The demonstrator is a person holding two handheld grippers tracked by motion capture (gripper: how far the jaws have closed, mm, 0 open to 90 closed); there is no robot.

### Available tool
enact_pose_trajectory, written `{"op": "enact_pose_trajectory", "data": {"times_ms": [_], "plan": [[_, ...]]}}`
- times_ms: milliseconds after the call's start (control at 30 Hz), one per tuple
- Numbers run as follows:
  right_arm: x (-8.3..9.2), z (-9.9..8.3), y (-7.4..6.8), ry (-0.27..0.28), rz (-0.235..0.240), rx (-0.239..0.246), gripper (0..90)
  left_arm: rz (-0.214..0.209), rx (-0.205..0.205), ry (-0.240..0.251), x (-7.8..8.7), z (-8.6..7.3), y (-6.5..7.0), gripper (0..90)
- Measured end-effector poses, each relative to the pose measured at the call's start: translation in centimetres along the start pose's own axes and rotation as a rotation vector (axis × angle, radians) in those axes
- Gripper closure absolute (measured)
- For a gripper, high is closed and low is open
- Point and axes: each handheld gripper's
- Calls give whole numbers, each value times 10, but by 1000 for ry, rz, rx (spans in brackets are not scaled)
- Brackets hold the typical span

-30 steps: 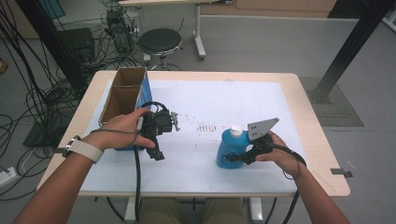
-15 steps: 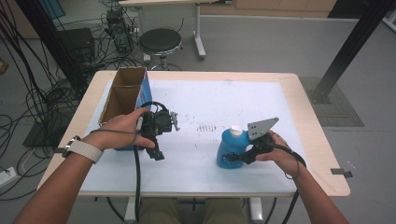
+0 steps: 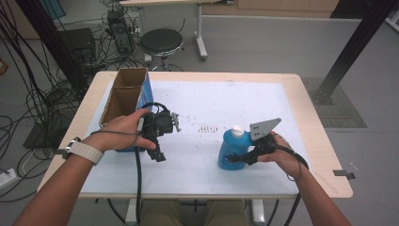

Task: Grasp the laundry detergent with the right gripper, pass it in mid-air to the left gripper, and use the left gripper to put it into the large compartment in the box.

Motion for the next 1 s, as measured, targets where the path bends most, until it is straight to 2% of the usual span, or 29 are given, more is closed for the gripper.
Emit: {"op": "enact_pose_trajectory", "data": {"times_ms": [233,1000], "plan": [[0,0,1,3,4,-12,430,1,2,-1,1,0,0,132],[0,-1,1,8,11,-9,428,-1,6,-1,1,0,-1,131]]}}
Point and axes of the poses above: each handheld gripper's, and its own axes: x roughly backward along the jaws, z roughly out of its top, y roughly to its right, and after that the axes turned 6 degrees about z, right-handed
